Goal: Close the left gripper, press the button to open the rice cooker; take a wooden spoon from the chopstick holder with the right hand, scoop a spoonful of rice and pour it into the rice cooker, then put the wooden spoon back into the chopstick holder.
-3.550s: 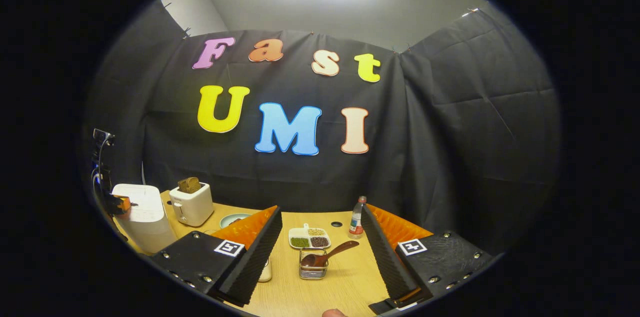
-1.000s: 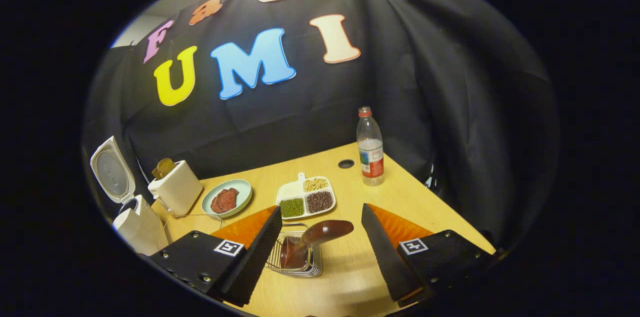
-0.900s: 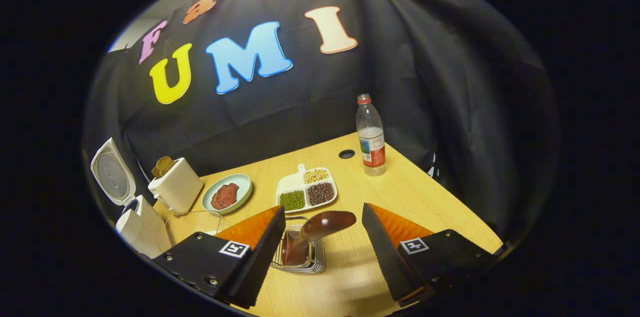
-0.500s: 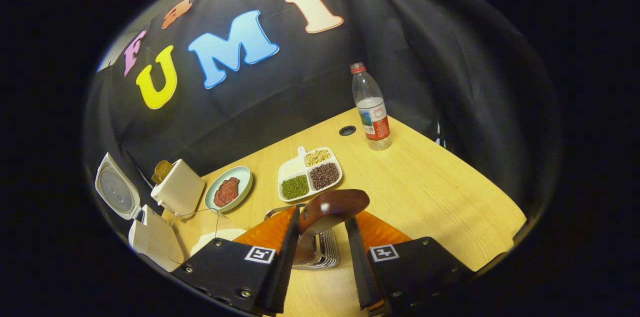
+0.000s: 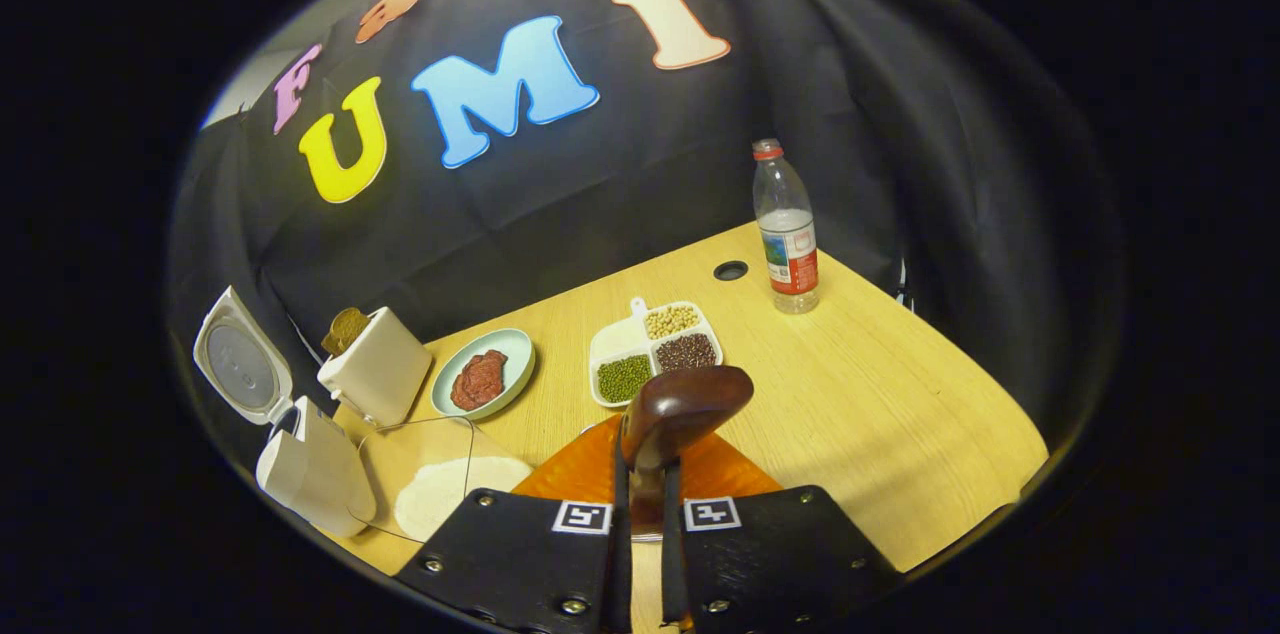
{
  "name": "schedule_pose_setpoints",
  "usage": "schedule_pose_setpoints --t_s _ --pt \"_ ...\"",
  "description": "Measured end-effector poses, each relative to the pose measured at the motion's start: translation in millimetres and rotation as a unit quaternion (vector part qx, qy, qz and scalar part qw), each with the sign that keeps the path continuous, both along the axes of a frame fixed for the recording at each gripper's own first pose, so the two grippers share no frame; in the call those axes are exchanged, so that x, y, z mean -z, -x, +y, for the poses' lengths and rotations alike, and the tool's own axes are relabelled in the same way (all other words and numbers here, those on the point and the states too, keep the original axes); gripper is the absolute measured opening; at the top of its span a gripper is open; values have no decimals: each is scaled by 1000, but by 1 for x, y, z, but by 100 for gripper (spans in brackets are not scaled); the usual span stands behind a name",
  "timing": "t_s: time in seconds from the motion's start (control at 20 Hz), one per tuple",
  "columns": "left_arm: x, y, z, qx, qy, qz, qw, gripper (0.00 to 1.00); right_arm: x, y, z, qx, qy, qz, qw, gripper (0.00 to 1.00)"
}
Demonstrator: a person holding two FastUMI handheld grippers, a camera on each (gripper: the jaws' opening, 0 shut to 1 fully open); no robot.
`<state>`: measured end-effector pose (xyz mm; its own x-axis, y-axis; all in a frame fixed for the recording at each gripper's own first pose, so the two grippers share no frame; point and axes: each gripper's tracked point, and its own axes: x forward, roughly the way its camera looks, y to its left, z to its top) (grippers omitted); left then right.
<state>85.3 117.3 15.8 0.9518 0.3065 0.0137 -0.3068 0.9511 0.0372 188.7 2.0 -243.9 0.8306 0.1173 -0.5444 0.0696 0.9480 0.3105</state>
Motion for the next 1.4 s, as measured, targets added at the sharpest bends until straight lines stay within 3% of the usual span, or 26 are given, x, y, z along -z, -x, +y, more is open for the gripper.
schedule_pose_setpoints --t_s 0.1,0.3,0.35,0.4,0.8,0.9,1.05,1.1,1.35,1.4 --pt "2 5 7 -2 -2 0 1000 94 -21 -4 1 -7 13 -16 1000 12" --pt "6 13 24 -10 4 1 1000 100 -63 -9 20 -21 19 -53 998 12" --pt "9 15 29 -11 6 4 1000 94 -71 -10 24 -23 27 -61 997 12" --pt "13 16 32 -13 7 8 1000 100 -77 -11 28 -28 35 -69 997 12" --pt "24 42 68 -35 15 16 999 94 -110 -7 91 -72 12 -107 992 12" --pt "25 46 74 -38 15 20 999 100 -112 -7 107 -83 9 -114 990 12" --pt "29 53 81 -43 13 25 999 100 -102 -8 135 -107 5 -108 988 12" --pt "31 54 83 -44 14 26 999 94 -97 -9 144 -115 6 -102 988 12" --pt "51 63 94 -52 19 50 997 99 -54 -18 181 -144 31 -75 986 12" --pt "52 65 97 -54 22 53 997 95 -46 -20 184 -149 43 -71 985 12"
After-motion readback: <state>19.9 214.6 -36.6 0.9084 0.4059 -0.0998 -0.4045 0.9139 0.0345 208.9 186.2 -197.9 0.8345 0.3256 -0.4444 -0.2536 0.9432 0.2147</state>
